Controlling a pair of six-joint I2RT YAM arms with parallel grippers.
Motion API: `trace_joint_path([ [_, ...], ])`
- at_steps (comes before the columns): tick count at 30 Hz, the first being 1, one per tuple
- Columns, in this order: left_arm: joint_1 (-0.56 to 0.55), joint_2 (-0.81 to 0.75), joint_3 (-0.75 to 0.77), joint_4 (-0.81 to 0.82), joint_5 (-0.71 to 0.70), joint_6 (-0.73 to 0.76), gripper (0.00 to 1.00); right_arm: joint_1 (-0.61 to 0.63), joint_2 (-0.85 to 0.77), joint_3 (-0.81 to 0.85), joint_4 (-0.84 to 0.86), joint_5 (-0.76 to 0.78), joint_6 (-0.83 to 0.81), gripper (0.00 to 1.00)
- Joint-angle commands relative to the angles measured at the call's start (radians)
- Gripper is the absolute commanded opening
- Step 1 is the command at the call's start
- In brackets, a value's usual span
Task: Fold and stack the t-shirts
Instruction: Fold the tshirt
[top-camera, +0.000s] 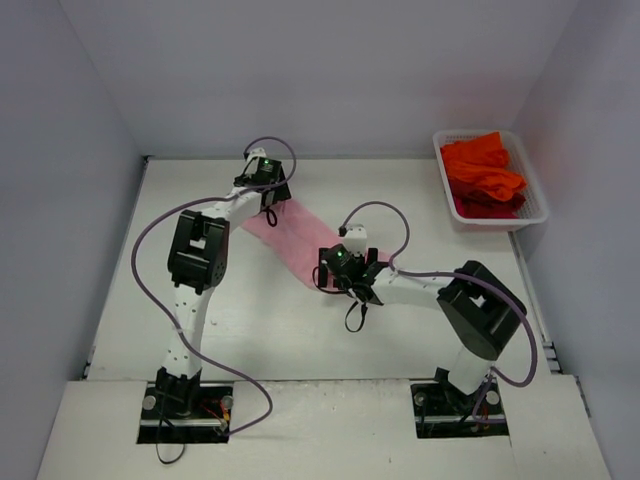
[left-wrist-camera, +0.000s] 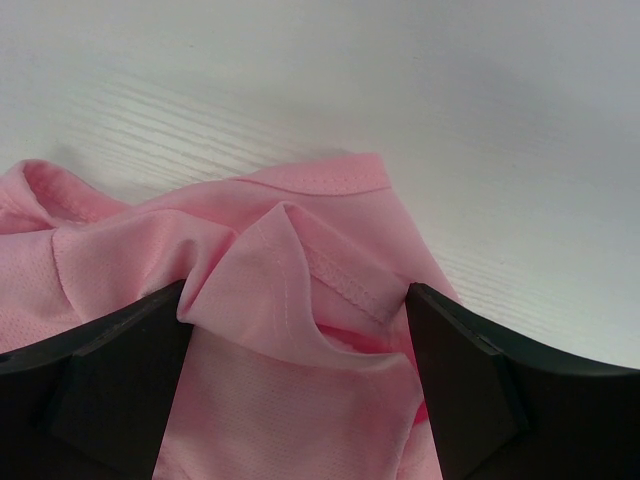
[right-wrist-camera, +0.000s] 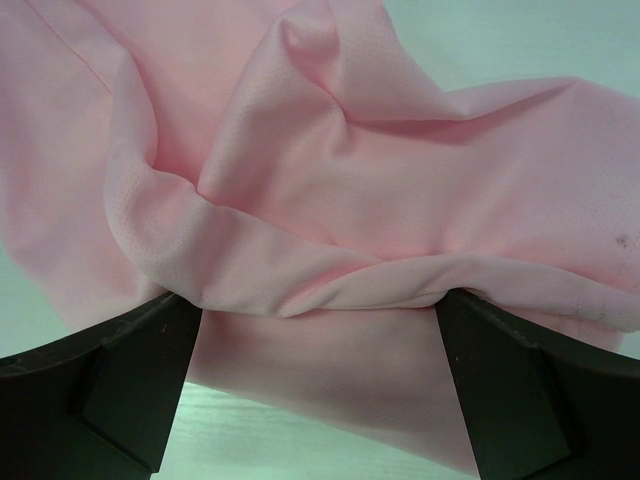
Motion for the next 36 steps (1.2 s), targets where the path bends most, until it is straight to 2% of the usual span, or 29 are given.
trace_joint_path([
  [1,-0.022,-0.01,0.037,-0.034,0.035,-0.039,0.81,0.019,-0.071,-0.004,-0.011,0.04,0.029,1.0],
  [13,-0.036,0.006,0.074,-0.051,0.032,-0.043,0.81,0.081,-0.125,-0.03,-0.05,0.062,0.073,1.0],
  [20,-0.034,-0.001,0.066,-0.056,0.031,-0.033,0.81,0.076,-0.143,-0.027,-0.068,0.099,0.078,1.0],
  [32,0.001,-0.04,0.026,-0.05,0.04,-0.023,0.81,0.075,-0.257,-0.136,-0.108,0.126,0.224,1.0],
  [36,0.015,-0.057,0.026,-0.053,0.043,-0.018,0.82,0.076,-0.243,-0.142,-0.107,0.129,0.239,1.0],
])
